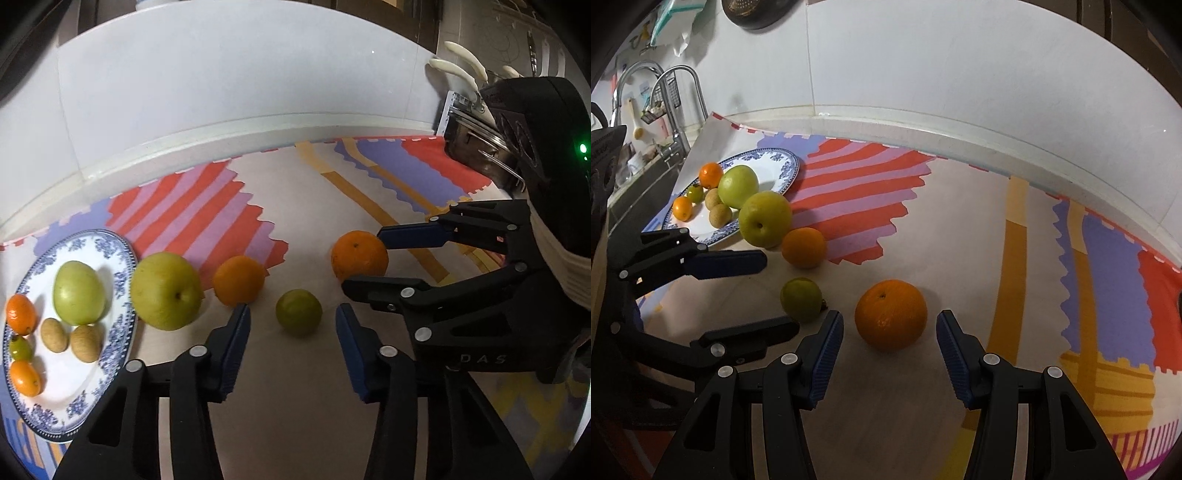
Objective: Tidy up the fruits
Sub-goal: 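Move both open tools back toward the remaining fruits on the mat, then grasp the small green fruit with the left tool while the right tool grasps the orange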
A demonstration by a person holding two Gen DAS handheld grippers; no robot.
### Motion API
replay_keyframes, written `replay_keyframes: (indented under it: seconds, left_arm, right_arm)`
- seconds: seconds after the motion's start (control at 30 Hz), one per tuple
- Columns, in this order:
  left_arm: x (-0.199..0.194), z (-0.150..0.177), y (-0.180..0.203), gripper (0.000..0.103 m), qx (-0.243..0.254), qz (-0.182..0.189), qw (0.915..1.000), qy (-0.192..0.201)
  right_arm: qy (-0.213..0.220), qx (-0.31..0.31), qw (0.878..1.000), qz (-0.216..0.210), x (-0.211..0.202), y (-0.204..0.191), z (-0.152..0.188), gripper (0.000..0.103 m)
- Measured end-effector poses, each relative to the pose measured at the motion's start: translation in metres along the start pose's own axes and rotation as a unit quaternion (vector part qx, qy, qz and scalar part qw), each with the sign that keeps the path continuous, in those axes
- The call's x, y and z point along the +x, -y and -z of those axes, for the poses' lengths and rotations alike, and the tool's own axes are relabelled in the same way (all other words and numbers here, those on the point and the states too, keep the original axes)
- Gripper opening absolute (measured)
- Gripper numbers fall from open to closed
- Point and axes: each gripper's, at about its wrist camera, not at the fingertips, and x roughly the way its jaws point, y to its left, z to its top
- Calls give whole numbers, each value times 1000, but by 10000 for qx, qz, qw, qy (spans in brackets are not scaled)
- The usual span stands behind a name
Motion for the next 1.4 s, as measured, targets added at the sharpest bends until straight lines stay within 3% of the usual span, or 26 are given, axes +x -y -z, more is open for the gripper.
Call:
replay_keyframes:
  seconds: [0.2,0.37,0.5,1.03,1.4]
  left_arm:
    - [9,-3,-3,40,-30,41,9999,-119]
    - [15,-3,-4,29,-75,139,9997,-205]
    - [15,-3,-5,28,-72,126,9997,-197]
    - [-13,-4,-7,28,-177,48,9998,92]
    - [-57,-7,-12,28,-361,-212,9974,593]
  right_arm:
    - [-72,33,10000,-14,7,4,0,53]
    - [-87,50,9999,-54,10,5,-1,52]
    - [-91,1,9999,-70,11,2,0,44]
    - [71,249,9996,-58,-8,0,-1,43]
    - [427,236,9987,-122,-38,-16,-11,43]
